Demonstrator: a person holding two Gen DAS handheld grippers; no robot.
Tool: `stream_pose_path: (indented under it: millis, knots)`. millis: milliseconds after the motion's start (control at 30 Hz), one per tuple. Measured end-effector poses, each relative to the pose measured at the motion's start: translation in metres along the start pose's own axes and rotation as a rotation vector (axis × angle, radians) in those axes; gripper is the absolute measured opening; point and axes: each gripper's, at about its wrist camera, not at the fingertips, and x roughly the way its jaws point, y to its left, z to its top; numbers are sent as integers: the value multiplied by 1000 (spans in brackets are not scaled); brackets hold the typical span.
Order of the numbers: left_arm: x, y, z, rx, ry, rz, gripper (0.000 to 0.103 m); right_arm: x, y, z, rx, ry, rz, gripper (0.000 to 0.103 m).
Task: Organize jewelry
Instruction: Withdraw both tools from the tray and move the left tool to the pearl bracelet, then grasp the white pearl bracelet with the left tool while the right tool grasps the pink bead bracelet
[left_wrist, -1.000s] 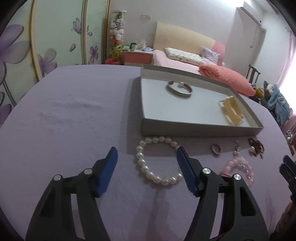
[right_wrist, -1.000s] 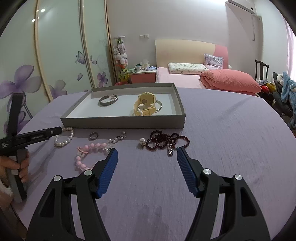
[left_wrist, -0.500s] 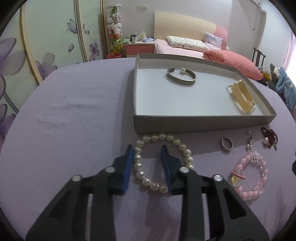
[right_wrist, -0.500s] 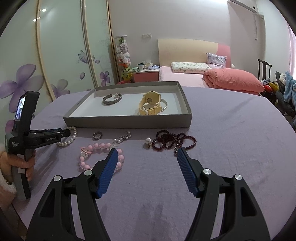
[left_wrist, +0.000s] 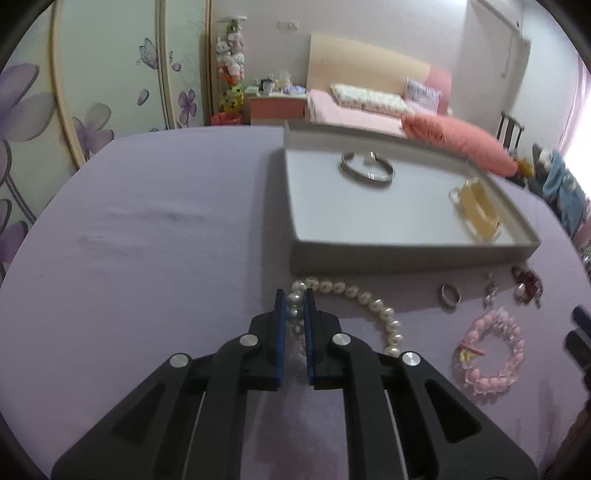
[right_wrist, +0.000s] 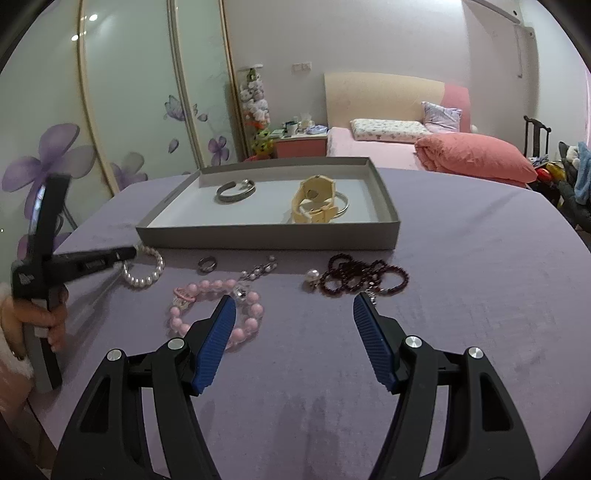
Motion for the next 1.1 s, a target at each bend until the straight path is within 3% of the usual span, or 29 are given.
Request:
stream_pose_path:
  millis: [233,600,667,800,1100]
  knots:
    - [-41,17,8,-48,-127,-65,10,22,17,1,-48,81,37,40]
    - [-56,17,6,-45,-160,-112,10,59,27,6,-55,217,2,36]
    - [-56,18,7,-49,-161,-114,10,59,29,5,-70,220,-8,34]
    - [-56,18,6,-50,-160,-115,10,57,34,2,-110,221,-21,20]
    - [-56,14,3,-49,-166,-123,10,49,26,-2,-166,216,-67,14]
